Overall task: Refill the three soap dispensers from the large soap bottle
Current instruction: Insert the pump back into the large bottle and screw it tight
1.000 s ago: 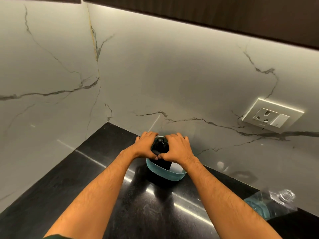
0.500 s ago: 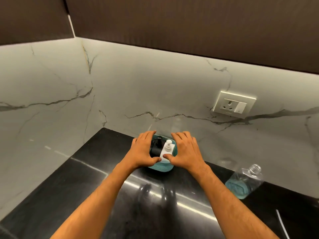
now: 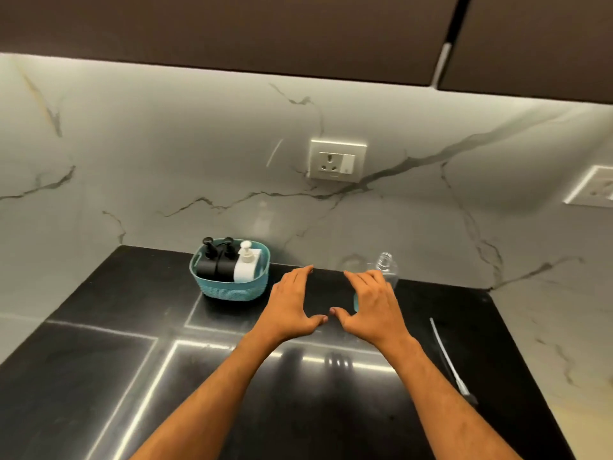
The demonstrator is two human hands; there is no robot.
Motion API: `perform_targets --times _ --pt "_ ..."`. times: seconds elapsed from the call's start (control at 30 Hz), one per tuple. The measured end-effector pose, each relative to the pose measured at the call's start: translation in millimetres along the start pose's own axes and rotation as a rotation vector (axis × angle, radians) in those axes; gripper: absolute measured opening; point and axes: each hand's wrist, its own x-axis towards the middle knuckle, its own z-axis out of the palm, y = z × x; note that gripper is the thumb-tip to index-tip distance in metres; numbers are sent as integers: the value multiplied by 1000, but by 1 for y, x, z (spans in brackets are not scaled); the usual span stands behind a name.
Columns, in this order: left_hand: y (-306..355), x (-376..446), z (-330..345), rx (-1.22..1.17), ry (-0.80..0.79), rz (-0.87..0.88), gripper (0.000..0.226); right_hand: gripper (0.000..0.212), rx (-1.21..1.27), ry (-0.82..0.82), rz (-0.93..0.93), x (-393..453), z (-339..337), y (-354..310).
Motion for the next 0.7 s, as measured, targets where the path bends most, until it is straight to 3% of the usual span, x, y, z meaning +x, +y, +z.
perform_targets --times 0.23,0.43,0.7 --pt "41 11 62 -69 -108 -45 116 76 -4 -27 210 -54 -18 59" --pt "57 31 90 -200 -85 -145 118 69 -52 -119 393 -90 -19 100" --pt "66 68 113 -302 -29 -200 112 42 -183 -231 598 -123 -12 134"
